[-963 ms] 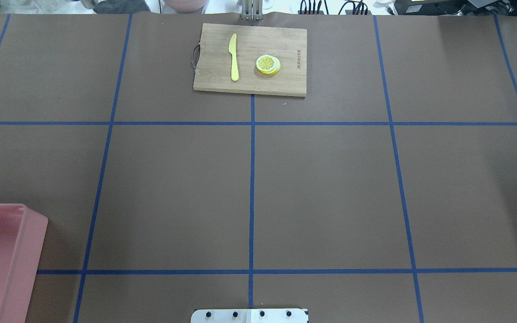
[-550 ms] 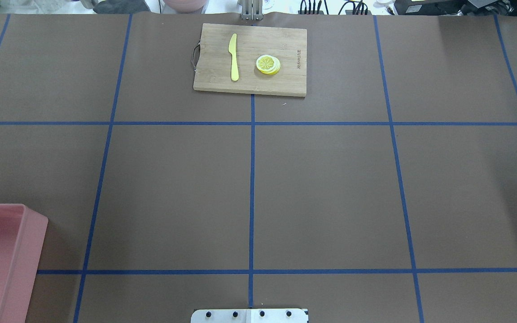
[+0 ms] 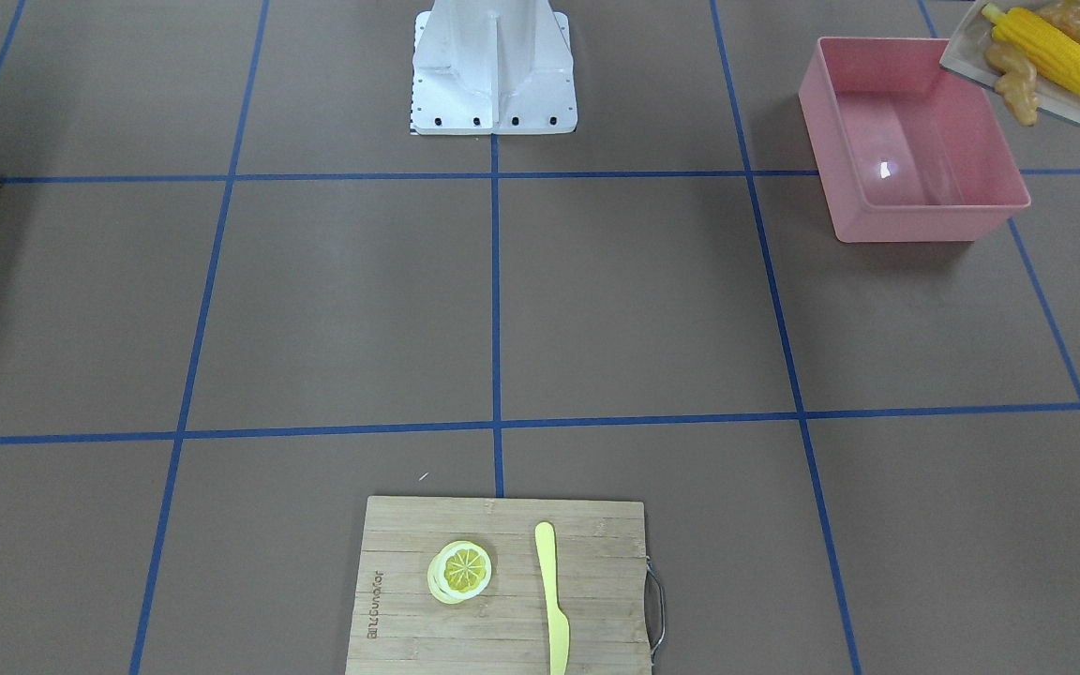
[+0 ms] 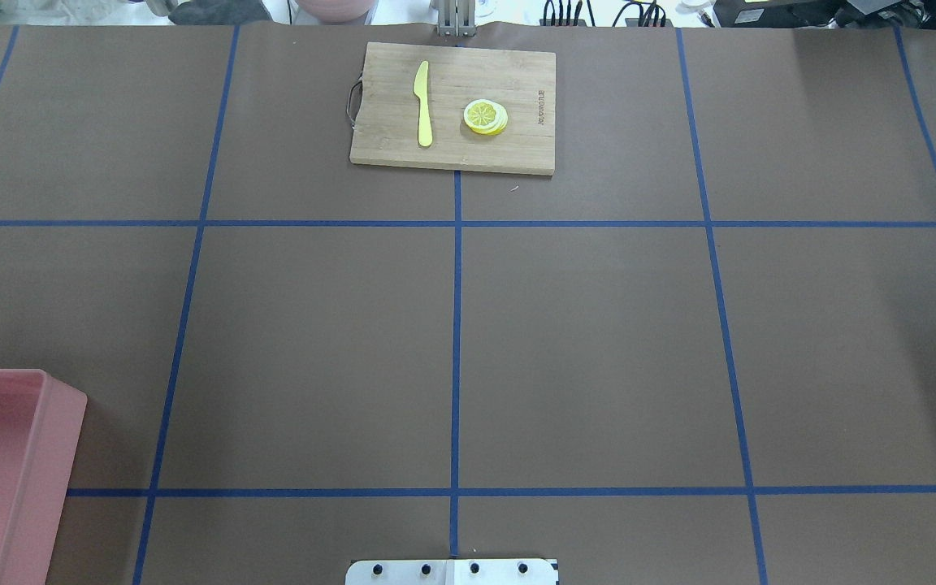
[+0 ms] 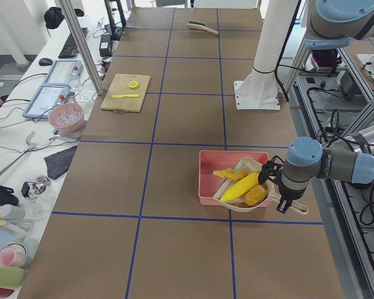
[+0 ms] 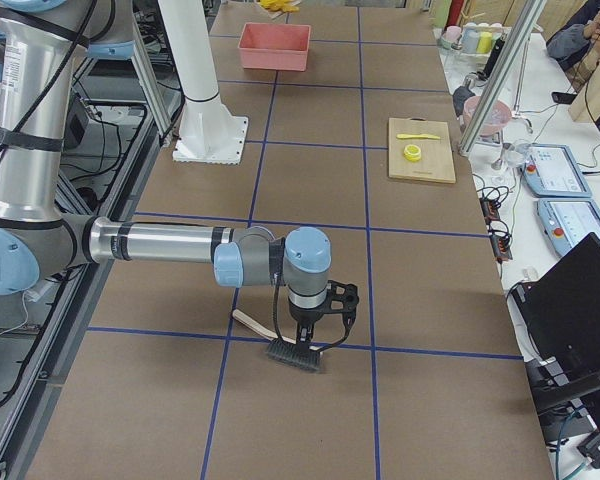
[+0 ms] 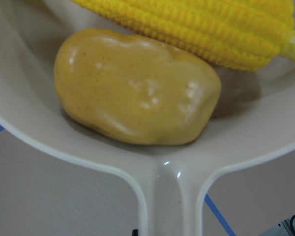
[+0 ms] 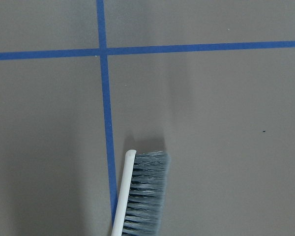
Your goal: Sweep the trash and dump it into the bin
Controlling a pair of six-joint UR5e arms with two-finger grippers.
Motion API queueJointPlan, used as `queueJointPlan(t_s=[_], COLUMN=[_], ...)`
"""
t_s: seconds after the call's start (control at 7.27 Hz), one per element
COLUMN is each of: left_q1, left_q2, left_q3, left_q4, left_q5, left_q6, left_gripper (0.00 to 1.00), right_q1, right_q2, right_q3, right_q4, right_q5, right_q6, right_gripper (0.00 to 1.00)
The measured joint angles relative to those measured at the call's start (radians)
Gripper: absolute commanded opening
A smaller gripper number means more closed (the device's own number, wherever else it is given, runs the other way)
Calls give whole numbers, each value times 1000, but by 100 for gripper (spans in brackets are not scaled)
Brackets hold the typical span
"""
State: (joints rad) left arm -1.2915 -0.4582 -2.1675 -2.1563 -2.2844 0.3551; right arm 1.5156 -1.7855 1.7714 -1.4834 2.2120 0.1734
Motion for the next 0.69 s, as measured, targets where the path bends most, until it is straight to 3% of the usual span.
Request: queueJointPlan(t_s=[0.69], left_q1=[0], left_q2=[-30], left_q3=[-1], left_q4=[7], left_q5=[-1], left_q6=[-20], left_gripper=[0], right_q1=[0], right_q2=[0], right_q3=[-2], right_q4=[0], right_q5=[0], right_q6=[0], right_gripper=[100])
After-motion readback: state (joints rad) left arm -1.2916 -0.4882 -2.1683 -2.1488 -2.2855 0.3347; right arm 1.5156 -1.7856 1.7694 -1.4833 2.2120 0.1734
